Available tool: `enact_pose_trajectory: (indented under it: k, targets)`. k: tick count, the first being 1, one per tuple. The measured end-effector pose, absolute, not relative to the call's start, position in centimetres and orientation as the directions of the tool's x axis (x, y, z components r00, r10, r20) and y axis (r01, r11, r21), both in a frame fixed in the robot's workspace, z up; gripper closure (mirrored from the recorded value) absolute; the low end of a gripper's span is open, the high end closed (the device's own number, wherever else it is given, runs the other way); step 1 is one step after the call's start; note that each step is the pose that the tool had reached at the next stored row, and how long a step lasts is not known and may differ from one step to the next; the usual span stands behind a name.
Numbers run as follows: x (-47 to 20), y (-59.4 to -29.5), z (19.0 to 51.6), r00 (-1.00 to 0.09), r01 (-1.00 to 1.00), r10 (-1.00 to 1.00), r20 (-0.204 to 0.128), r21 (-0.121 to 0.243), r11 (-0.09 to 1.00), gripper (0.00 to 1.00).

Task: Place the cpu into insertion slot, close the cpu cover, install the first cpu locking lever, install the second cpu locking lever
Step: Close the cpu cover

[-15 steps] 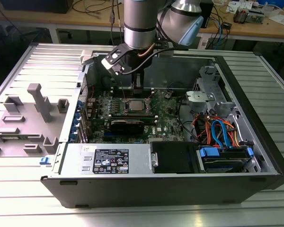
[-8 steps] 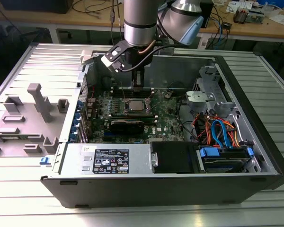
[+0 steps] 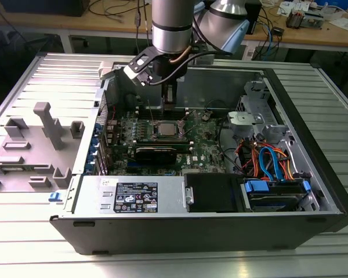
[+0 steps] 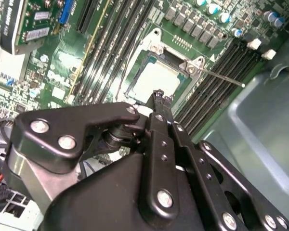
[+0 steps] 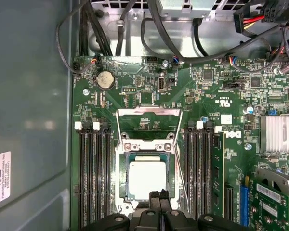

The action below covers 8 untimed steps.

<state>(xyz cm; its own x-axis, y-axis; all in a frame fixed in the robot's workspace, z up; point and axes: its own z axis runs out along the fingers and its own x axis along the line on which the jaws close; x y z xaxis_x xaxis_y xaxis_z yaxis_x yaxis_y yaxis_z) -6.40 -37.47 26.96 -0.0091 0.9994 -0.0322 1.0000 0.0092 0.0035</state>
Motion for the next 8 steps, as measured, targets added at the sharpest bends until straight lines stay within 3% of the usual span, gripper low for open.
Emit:
enact_pose_trajectory:
  k: [8]
  targets:
    - [-6.32,-37.47,27.65,-0.009,1.000,0.999,-0.032,0.003,0.009,0.89]
